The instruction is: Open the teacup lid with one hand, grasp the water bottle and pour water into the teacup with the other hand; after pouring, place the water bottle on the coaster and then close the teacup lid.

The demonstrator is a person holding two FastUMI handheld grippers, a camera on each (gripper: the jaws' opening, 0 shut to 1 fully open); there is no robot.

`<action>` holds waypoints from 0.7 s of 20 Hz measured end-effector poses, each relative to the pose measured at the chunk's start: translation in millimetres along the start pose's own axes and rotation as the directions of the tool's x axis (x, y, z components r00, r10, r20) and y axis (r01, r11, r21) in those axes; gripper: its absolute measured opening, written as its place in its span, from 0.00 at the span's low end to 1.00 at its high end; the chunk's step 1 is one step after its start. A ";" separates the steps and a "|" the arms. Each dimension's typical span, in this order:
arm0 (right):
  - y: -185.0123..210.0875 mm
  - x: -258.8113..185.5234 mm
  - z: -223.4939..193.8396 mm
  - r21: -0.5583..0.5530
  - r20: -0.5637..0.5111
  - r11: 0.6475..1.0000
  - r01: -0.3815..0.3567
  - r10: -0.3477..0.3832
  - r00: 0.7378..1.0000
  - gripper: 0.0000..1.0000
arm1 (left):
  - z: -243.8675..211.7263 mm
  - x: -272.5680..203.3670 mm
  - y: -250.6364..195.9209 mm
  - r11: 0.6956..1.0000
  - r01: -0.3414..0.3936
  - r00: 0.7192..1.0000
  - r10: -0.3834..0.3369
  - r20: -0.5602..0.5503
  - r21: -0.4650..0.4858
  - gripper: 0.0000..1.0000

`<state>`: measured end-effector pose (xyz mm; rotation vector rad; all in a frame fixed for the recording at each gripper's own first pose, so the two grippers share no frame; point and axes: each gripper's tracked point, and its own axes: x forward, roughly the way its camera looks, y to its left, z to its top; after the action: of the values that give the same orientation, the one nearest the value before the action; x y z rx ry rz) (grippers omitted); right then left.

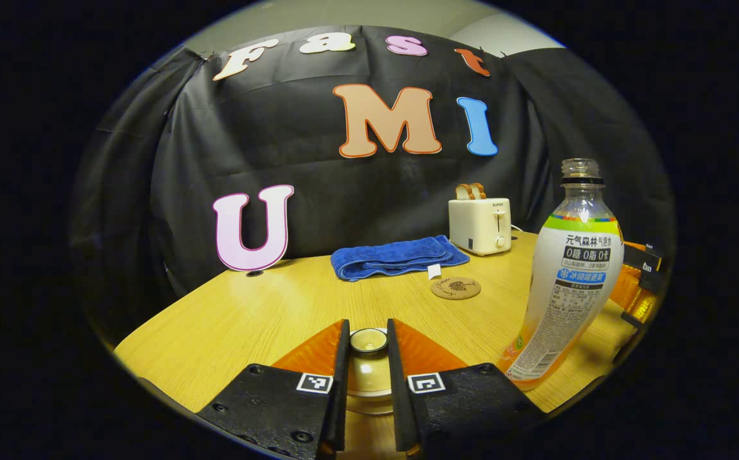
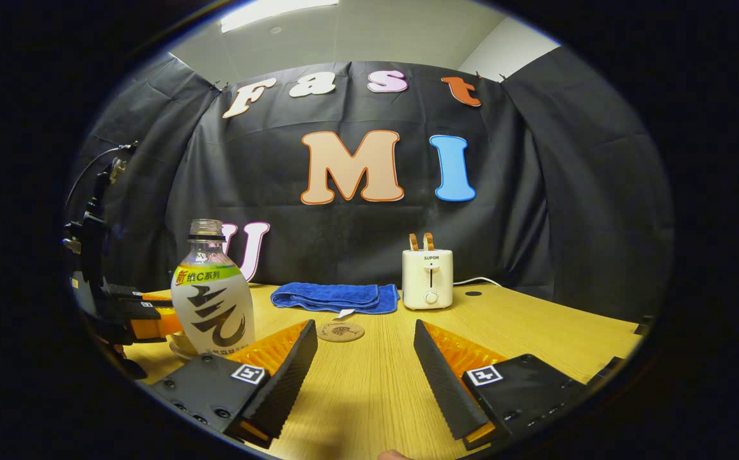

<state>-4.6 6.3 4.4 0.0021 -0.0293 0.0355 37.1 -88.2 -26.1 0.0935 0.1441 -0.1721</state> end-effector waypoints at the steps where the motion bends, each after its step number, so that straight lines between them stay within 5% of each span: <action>1: 0.3 -0.6 2.5 0.001 0.009 1.000 0.000 0.000 1.000 0.94 | 0.5 -0.8 0.2 1.000 -0.001 1.000 0.001 0.005 -0.006 0.27; 5: 9.8 -0.9 -1.7 0.006 -0.006 0.999 -0.045 0.045 0.999 0.94 | 2.2 -0.6 -0.7 1.000 -0.001 1.000 0.001 0.010 -0.030 0.23; 6: 11.2 -1.8 -7.1 0.013 -0.028 0.998 -0.057 0.058 0.998 1.00 | 2.3 -0.8 -0.3 0.999 0.001 1.000 -0.001 0.006 -0.035 0.23; 14: 24.6 -28.1 -1.0 0.015 -0.050 0.993 -0.119 0.119 0.992 0.94 | 24.8 -23.1 15.7 0.998 -0.021 0.997 0.026 0.067 -0.067 0.23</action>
<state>-33.5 29.9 2.6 0.0115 0.0215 0.1548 20.7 -71.6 3.1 0.0234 0.0809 -0.1468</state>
